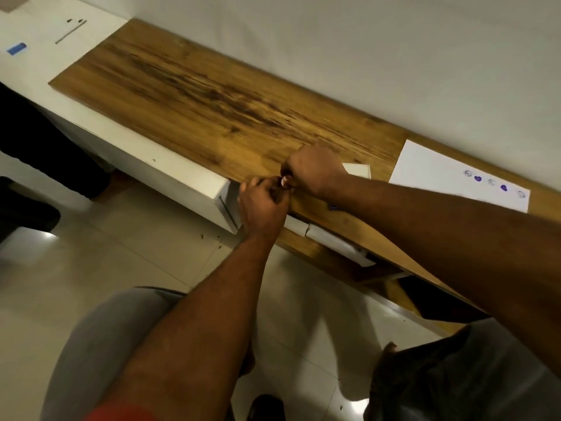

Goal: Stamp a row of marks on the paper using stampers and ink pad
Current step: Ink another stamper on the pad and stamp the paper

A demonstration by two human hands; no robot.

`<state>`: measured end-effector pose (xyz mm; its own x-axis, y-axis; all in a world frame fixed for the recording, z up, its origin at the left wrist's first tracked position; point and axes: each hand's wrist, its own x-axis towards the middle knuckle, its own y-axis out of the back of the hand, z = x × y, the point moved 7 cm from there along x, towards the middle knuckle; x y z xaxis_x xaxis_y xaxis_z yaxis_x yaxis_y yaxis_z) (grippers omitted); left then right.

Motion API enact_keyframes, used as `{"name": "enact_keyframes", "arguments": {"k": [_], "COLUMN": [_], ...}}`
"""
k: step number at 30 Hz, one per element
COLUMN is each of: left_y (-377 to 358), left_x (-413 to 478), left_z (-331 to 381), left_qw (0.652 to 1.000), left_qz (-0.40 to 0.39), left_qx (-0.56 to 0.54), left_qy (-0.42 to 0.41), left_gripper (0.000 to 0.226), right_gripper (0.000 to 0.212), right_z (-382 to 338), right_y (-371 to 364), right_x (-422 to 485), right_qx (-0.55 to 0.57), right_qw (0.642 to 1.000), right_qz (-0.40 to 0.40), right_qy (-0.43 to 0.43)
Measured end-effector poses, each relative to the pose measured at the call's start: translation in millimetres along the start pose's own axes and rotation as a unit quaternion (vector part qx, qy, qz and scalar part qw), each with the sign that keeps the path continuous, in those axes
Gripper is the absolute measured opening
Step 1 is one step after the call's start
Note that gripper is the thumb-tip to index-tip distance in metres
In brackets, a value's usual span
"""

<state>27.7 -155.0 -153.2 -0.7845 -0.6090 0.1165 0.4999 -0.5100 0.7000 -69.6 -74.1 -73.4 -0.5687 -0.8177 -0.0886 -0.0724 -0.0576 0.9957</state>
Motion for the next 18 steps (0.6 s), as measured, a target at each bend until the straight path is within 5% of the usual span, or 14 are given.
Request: {"name": "enact_keyframes", "arguments": {"k": [7,11,18], "left_y": [4.6,1.2,-14.7], "left_x": [-17.6,-23.0,-32.3], "left_z": [27.2,43.3,57.2], "left_qw": [0.993,0.988,0.982], "left_qz": [-0.027,-0.035,-0.093], "left_qx": [0.044,0.061,0.066], "left_qy": [-0.106,-0.134,-0.153], "left_gripper": [0.044,0.038,0.043], "right_gripper": [0.04,0.061,0.056], "right_z": [14.7,26.2,49.6], "right_y": [13.7,6.9,-23.1], "right_x": [-45.2,-60.6,-74.9], "right_qx": [0.009,-0.046,0.029], "right_qw": [0.999,0.999,0.998], "right_qz": [0.041,-0.011,-0.046], "right_qy": [0.016,-0.017,-0.039]}}
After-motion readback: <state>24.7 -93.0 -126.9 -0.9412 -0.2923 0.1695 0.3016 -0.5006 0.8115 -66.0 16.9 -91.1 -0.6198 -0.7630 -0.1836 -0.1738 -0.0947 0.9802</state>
